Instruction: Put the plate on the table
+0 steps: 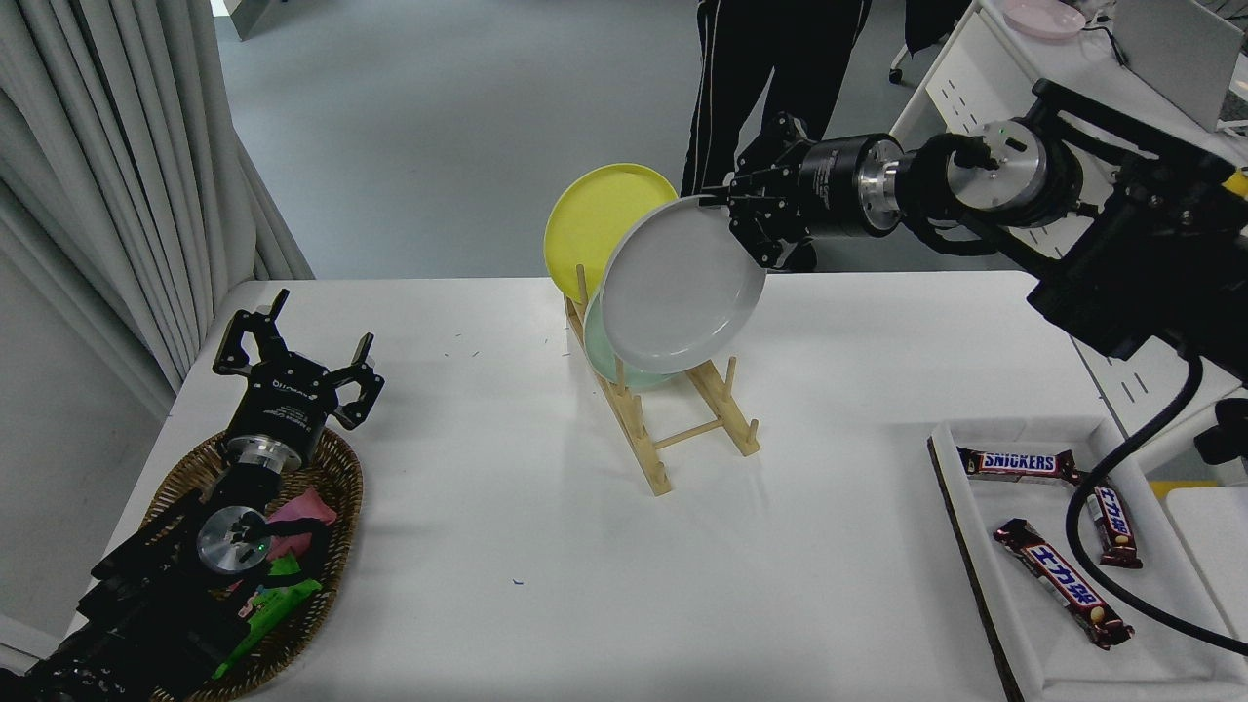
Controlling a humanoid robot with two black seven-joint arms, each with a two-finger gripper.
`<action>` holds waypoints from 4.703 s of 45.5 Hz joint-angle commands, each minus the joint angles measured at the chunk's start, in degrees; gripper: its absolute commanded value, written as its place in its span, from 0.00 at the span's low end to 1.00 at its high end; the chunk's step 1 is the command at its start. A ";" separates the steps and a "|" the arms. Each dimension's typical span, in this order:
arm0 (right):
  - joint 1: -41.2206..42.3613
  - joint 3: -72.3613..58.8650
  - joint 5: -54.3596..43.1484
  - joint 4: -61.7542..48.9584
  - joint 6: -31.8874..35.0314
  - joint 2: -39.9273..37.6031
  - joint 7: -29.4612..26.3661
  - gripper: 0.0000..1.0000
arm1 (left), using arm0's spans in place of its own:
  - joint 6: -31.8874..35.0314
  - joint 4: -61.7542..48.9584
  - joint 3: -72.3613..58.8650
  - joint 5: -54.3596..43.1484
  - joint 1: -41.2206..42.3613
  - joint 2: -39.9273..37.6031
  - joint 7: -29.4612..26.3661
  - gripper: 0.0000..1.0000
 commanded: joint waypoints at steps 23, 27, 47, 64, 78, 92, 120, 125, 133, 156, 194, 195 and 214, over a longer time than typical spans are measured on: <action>-15.38 7.07 8.98 8.16 -36.06 -0.86 -3.02 0.00 | -0.02 0.00 0.00 0.00 0.00 0.00 -0.01 1.00; -16.61 7.24 9.94 7.81 -36.06 -0.95 -2.67 0.00 | 0.06 0.00 0.00 0.00 0.00 0.00 -0.01 1.00; -23.82 13.05 23.21 1.05 -36.06 2.29 -2.40 0.00 | 0.06 0.00 0.00 0.00 0.00 0.00 -0.01 1.00; -28.21 12.34 22.86 -4.85 -36.06 7.04 -2.58 0.00 | -0.02 0.00 0.00 0.00 0.00 0.00 -0.01 1.00; -30.15 12.43 20.05 -7.92 -36.06 13.90 -2.58 0.00 | 0.06 0.00 0.00 0.00 0.00 0.00 -0.01 1.00; -30.24 13.31 18.20 -16.80 -36.06 20.67 -2.67 0.00 | 0.06 0.00 0.00 0.00 0.00 0.00 -0.01 1.00; -30.94 13.13 16.01 -18.38 -36.06 20.32 -2.84 0.00 | 0.06 0.00 0.00 0.00 0.00 0.00 -0.01 1.00; -30.94 13.05 15.74 -18.38 -36.06 20.14 -2.84 0.00 | -0.02 0.00 0.00 0.00 0.00 0.00 -0.01 1.00; -30.85 13.13 14.78 -18.38 -36.06 20.05 -2.93 0.00 | 0.06 0.00 0.00 0.00 0.00 0.00 -0.01 1.00; -30.76 13.13 14.60 -18.38 -36.06 19.44 -3.11 0.00 | 0.06 0.00 0.00 0.00 0.00 0.00 -0.01 1.00; -30.85 13.31 13.55 -18.38 -36.06 19.09 -3.02 0.00 | 0.06 0.00 0.00 0.00 0.00 0.00 -0.01 1.00; -30.85 13.31 13.55 -18.47 -36.06 19.09 -3.02 0.00 | 0.06 0.00 0.00 0.00 0.00 0.00 -0.01 1.00; -30.85 14.10 13.55 -18.38 -36.06 19.44 -3.02 0.00 | -0.02 0.00 0.00 0.00 0.00 0.00 -0.01 1.00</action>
